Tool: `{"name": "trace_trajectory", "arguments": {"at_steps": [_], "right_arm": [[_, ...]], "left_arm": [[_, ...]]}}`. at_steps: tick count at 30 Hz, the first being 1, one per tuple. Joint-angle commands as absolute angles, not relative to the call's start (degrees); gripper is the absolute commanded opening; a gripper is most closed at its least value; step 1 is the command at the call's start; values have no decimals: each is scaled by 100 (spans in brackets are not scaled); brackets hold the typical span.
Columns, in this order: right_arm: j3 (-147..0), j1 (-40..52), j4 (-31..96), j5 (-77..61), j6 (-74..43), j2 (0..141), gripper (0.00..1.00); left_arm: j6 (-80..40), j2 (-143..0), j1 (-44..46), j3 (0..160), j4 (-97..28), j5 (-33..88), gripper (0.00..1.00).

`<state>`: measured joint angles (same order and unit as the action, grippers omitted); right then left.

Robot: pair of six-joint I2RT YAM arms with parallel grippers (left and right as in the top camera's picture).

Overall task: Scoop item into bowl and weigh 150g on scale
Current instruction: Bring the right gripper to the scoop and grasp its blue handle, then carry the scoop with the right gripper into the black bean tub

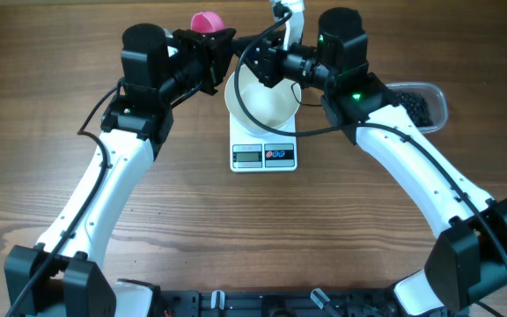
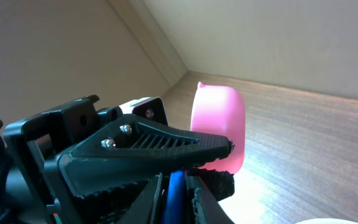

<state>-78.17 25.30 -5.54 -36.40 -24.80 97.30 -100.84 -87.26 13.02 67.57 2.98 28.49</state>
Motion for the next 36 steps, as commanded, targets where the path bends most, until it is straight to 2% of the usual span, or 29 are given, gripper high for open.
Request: {"name": "trace_trajectory", "arguments": {"at_steps": [1, 4, 6, 7, 9, 12, 13, 14, 15, 17, 19, 20, 23, 26, 31, 36], "right_arm": [[-7907, 2554, -493, -3859, -2547, 9826, 37], [-7907, 2554, -486, -3885, -2547, 9826, 36], [-7907, 2554, -486, -3885, -2547, 9826, 28], [-7907, 2554, -486, -3883, -2547, 9826, 19], [-7907, 2554, -486, -3883, -2547, 9826, 13], [-7907, 2554, -375, -3887, -2552, 9826, 14], [-7907, 2554, -370, -3885, -2545, 9826, 13], [-7907, 2554, -344, -3852, -2541, 9826, 6], [-7907, 2554, -333, -3736, -2554, 9826, 4], [-7907, 2552, -329, -3568, -2554, 9826, 4], [-7907, 2523, -333, -3557, -2552, 9826, 4], [-7909, 2502, -333, -3557, -2552, 9826, 4], [-8053, 2346, -91, -3562, -2563, 9824, 4], [-8458, 2185, 639, -3557, -2322, 9824, 4], [-9692, 1900, 2630, -2692, -1568, 9826, 4], [-10833, 1387, 4646, -1553, -1188, 9826, 4]], "left_arm": [[-10075, -8739, 1323, 6827, 364, 3057, 4], [-10075, -8739, 1326, 6827, 364, 3057, 5], [-10075, -8739, 1323, 6827, 364, 3057, 5], [-10073, -8739, 1326, 6827, 360, 3057, 5], [-10066, -8739, 1323, 6827, 329, 3057, 6], [-9786, -8739, 1326, 6827, 320, 3059, 9], [-9690, -8739, 1326, 6827, 316, 3059, 9], [-9605, -8739, 1330, 6827, 307, 3059, 9], [-9548, -8739, 1330, 6827, 263, 3057, 9], [-9288, -8739, 1330, 6827, 233, 3024, 12], [-8903, -8739, 1330, 6827, 231, 2930, 19], [-8661, -8739, 1330, 6827, 228, 2910, 27], [-7714, -8739, 1328, 6827, 220, 2904, 60], [-7037, -8739, 1328, 6827, 239, 2902, 78], [-6261, -8739, 1328, 6829, 329, 2908, 92], [-5876, -8739, 1323, 6855, 325, 2912, 94]]}}
